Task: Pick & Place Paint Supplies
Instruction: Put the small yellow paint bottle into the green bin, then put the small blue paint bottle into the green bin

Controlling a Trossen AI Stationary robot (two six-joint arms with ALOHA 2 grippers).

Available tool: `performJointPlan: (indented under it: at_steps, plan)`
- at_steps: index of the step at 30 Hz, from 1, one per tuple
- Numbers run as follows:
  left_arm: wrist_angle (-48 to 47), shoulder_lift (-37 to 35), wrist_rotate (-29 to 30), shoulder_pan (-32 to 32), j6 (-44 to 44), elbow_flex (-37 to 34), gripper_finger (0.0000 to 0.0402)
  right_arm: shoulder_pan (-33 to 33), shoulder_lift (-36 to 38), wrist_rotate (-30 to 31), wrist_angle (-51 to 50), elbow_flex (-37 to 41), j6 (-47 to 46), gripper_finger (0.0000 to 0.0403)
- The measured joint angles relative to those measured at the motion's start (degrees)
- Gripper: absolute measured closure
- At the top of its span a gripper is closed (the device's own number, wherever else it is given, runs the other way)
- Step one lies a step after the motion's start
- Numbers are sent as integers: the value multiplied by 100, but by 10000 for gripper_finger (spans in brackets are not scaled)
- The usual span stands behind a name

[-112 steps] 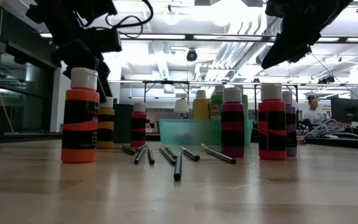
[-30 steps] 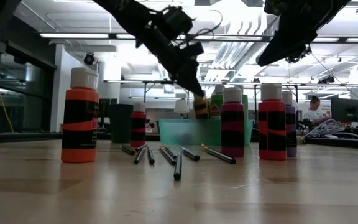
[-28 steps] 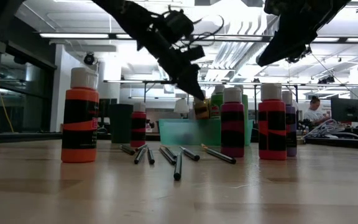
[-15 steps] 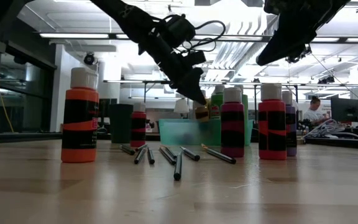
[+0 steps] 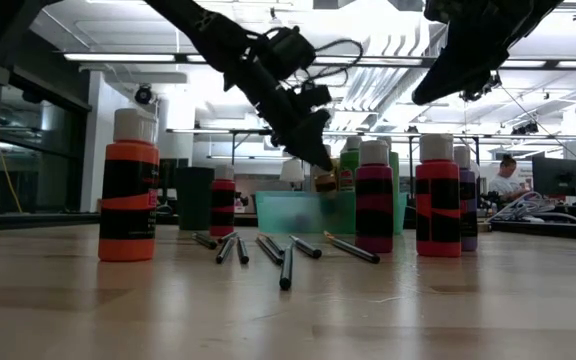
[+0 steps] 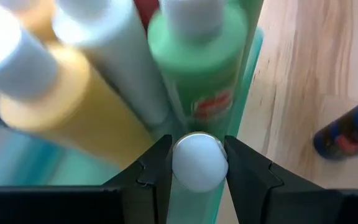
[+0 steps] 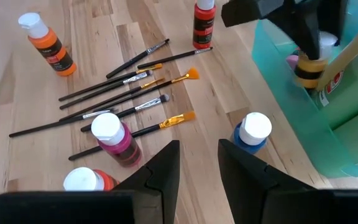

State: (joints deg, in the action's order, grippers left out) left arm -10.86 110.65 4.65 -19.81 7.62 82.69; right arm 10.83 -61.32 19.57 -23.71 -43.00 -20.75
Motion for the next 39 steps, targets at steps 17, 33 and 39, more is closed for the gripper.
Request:
performJointPlan:
  at_steps: [17,33,39]
  plan:
    - [214,148,-126,-121,-79,1,239,0,0,0,1,4,0,300]
    - [-232,-208,-103,-118,244,-1,164,0,0,-16,-208,4,-32,300]
    - [-998,-753,-68,-118,238,1,163,65,7,436,-172,423,-297,300]
